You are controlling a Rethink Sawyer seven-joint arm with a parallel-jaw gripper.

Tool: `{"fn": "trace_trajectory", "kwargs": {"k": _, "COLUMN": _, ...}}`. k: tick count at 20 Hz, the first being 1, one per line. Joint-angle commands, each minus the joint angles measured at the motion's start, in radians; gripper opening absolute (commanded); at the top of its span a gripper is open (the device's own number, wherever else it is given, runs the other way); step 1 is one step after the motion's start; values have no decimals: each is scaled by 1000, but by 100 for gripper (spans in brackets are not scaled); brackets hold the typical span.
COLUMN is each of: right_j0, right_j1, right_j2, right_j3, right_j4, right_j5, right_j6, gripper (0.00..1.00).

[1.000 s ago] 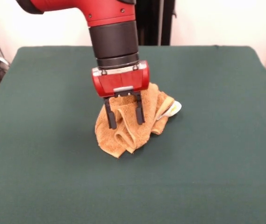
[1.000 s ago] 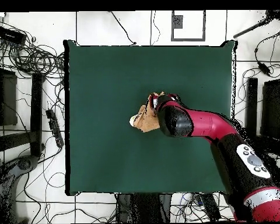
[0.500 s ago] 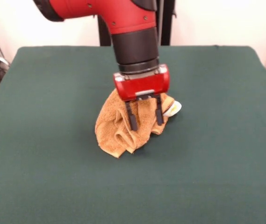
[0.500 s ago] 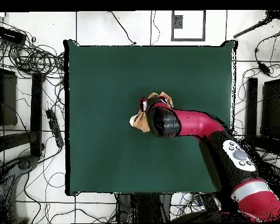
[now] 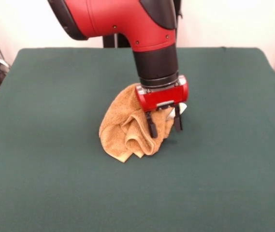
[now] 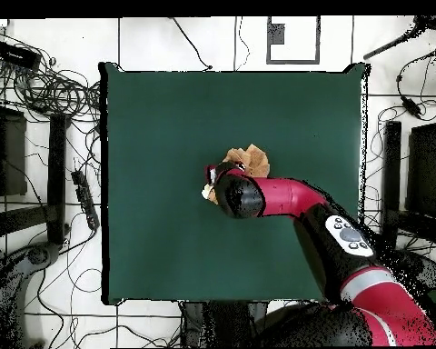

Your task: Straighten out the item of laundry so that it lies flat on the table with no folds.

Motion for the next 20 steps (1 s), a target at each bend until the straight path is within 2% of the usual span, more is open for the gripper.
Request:
{"fn": "trace_trajectory", "kwargs": {"k": 1, "right_j0": 2, "right_j1": -3, "right_j2": -14, "right_j3": -17, "right_j4": -63, "right_j5": 155, "right_j6": -45, "gripper": 100}}
{"fn": "trace_trajectory", "kwargs": {"k": 5, "right_j0": -21, "right_j1": -40, "right_j2": 7, "right_j3": -5, "right_j4": -75, "right_j5": 198, "right_j6": -81, "gripper": 100}}
{"fn": "trace_trajectory", "kwargs": {"k": 10, "right_j0": -36, "right_j1": -66, "right_j2": 30, "right_j3": 16, "right_j4": -75, "right_j5": 218, "right_j6": -66, "gripper": 100}}
{"fn": "trace_trajectory", "kwargs": {"k": 16, "right_j0": -13, "right_j1": -79, "right_j2": 24, "right_j3": -3, "right_j4": -79, "right_j5": 255, "right_j6": -53, "gripper": 100}}
{"fn": "trace_trajectory", "kwargs": {"k": 20, "right_j0": -15, "right_j1": -127, "right_j2": 23, "right_j3": 26, "right_j4": -78, "right_j5": 272, "right_j6": -45, "gripper": 100}}
